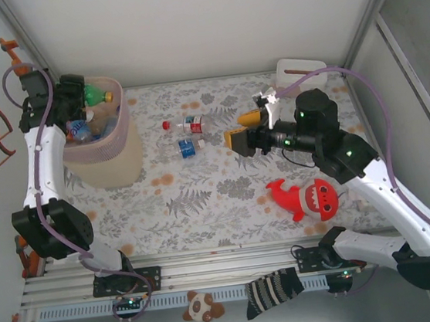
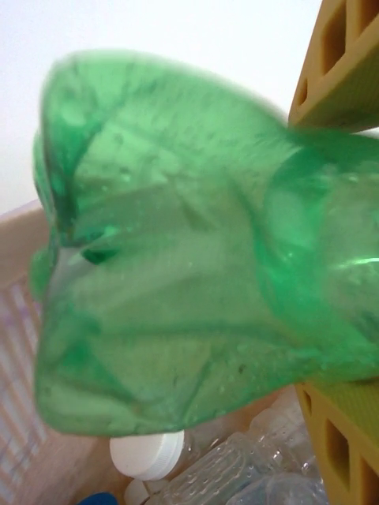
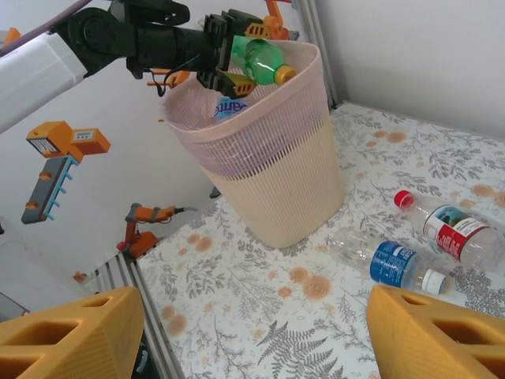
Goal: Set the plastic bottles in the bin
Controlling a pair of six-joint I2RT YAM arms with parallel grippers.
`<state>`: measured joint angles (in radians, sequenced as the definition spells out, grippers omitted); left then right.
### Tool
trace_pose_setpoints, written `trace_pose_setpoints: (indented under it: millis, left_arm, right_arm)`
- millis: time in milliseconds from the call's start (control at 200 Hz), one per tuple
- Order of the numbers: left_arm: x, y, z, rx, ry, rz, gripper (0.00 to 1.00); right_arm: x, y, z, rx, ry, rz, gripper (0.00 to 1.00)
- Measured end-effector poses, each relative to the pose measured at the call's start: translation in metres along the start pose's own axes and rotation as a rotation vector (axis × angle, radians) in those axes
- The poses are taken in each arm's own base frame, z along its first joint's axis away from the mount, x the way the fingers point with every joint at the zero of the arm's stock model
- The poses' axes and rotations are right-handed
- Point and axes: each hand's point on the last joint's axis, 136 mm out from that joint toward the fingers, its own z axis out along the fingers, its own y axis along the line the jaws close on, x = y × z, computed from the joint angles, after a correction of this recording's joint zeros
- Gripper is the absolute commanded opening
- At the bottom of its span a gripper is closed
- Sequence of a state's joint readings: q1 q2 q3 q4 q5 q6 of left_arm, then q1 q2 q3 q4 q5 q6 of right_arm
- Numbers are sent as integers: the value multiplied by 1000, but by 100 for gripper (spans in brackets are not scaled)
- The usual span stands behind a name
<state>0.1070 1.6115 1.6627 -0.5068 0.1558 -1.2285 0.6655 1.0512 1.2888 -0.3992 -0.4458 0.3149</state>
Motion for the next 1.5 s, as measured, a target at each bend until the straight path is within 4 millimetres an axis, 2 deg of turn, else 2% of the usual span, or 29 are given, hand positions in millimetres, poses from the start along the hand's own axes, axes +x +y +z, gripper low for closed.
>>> trace_pose_setpoints:
  millis: [125,245,335,436,646,776,976,1132,1237,1377,1497]
  left_arm:
    - [1,0,-4,-13,4,-27,80]
    - [3,6,-8,-46,12,-57,79]
    - [5,9,-12,-59,16,-69,75]
    - [5,7,-16,-53,17,-66,65]
    - [3,-15,-24,5,31,-8,51]
    - [1,-28,-22,29,42,68,47]
    - [13,-31,-20,31,85,237,47]
    - [35,-47,-28,89,130,425,48]
    - [63,-57,-39,128,167,560,50]
    - [121,-73,-57,189,235,775,51]
    - [175,-74,-67,237,309,972,55]
  right_arm:
    - [1,-1,-1,5,2,1,74]
    - [1,-1,-2,8,1,1,74]
    - [1,-1,-2,11,0,0,74]
    - [1,-2,-2,15,2,2,74]
    - [1,-2,-3,19,0,-2,74]
    - [0,-4,-3,31,-2,-6,74]
    - [9,-18,-3,105,25,6,74]
    - [17,-35,1,184,61,26,73]
    - [23,-50,7,246,95,44,73]
    - [30,-66,11,321,129,70,73]
    - [35,-72,10,356,143,79,73]
